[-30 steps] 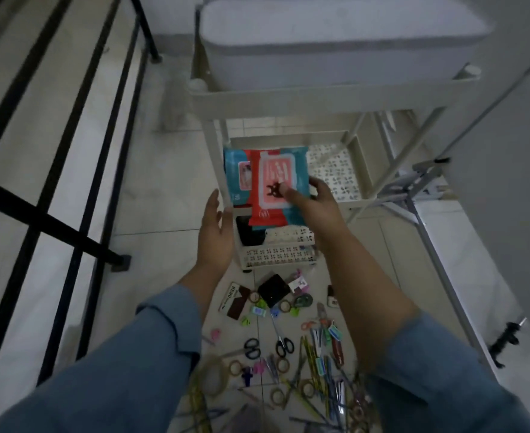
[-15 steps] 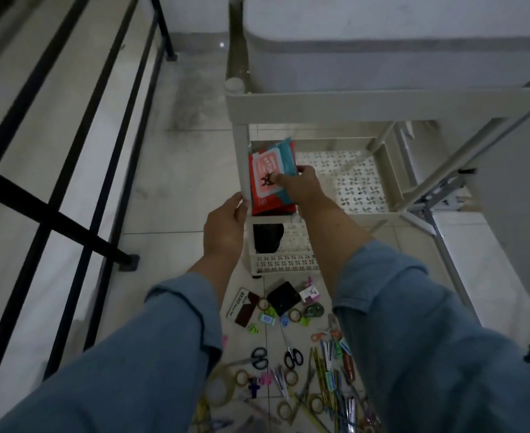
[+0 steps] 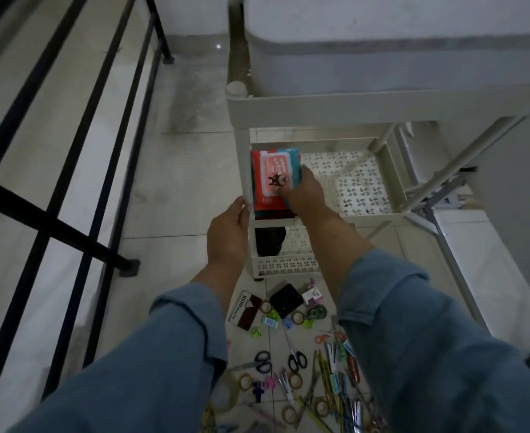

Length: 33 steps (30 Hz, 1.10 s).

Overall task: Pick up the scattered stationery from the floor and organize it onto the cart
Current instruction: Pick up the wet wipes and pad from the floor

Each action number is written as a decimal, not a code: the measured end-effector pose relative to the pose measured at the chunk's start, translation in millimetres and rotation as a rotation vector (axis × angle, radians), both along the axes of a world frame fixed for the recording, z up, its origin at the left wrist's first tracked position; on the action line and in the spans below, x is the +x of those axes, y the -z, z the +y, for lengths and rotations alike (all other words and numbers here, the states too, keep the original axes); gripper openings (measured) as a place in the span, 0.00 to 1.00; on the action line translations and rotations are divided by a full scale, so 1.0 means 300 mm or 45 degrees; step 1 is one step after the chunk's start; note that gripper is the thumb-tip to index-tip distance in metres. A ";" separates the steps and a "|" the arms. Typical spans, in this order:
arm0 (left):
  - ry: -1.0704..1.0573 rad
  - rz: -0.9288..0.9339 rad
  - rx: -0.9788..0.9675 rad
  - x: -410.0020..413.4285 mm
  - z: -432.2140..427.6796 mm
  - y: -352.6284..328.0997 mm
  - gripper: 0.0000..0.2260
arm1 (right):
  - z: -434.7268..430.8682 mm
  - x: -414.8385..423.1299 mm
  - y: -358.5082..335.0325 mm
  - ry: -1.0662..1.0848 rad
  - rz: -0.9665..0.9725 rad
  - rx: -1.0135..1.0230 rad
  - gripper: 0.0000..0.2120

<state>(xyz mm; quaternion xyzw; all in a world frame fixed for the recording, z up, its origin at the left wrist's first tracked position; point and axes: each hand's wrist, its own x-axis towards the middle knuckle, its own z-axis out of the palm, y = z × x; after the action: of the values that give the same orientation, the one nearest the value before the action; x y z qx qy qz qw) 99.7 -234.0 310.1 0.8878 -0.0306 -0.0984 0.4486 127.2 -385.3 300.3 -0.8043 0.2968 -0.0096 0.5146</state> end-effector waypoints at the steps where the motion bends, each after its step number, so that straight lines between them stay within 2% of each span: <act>1: 0.002 -0.008 0.006 -0.002 0.000 0.002 0.17 | 0.011 0.004 0.001 -0.014 0.007 -0.007 0.28; 6: 0.024 -0.034 0.053 0.001 0.001 0.007 0.17 | 0.029 0.012 0.013 -0.067 0.042 -0.062 0.26; 10: 0.032 -0.039 0.063 0.002 0.001 0.005 0.17 | 0.047 0.012 0.015 0.114 0.087 0.088 0.25; 13: 0.037 -0.051 0.060 -0.004 0.000 -0.009 0.16 | 0.062 0.019 0.023 0.172 0.185 -0.001 0.30; 15: 0.043 -0.058 0.060 -0.007 0.000 -0.017 0.16 | 0.058 0.025 0.007 0.206 0.179 0.159 0.31; 18: 0.049 -0.053 0.059 -0.005 0.004 -0.010 0.16 | 0.043 0.027 -0.015 0.097 0.059 0.353 0.23; 23: 0.058 -0.073 0.075 0.003 0.005 0.011 0.17 | 0.015 0.039 -0.008 -0.102 0.090 0.257 0.19; 27: 0.072 -0.088 0.069 -0.001 0.008 0.014 0.17 | 0.019 0.033 -0.013 -0.208 0.105 0.220 0.20; 30: 0.046 -0.047 0.060 0.003 0.006 0.011 0.17 | 0.023 0.029 -0.022 -0.189 0.070 0.212 0.20; 33: 0.017 0.020 -0.008 -0.006 0.005 0.003 0.17 | 0.033 -0.002 -0.031 -0.174 -0.040 0.070 0.21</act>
<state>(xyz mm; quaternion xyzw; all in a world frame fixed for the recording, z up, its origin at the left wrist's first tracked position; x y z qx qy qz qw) 97.8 -232.6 309.2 0.8853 -0.0334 -0.1085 0.4509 126.5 -375.5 309.5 -0.8081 0.2334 0.0210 0.5404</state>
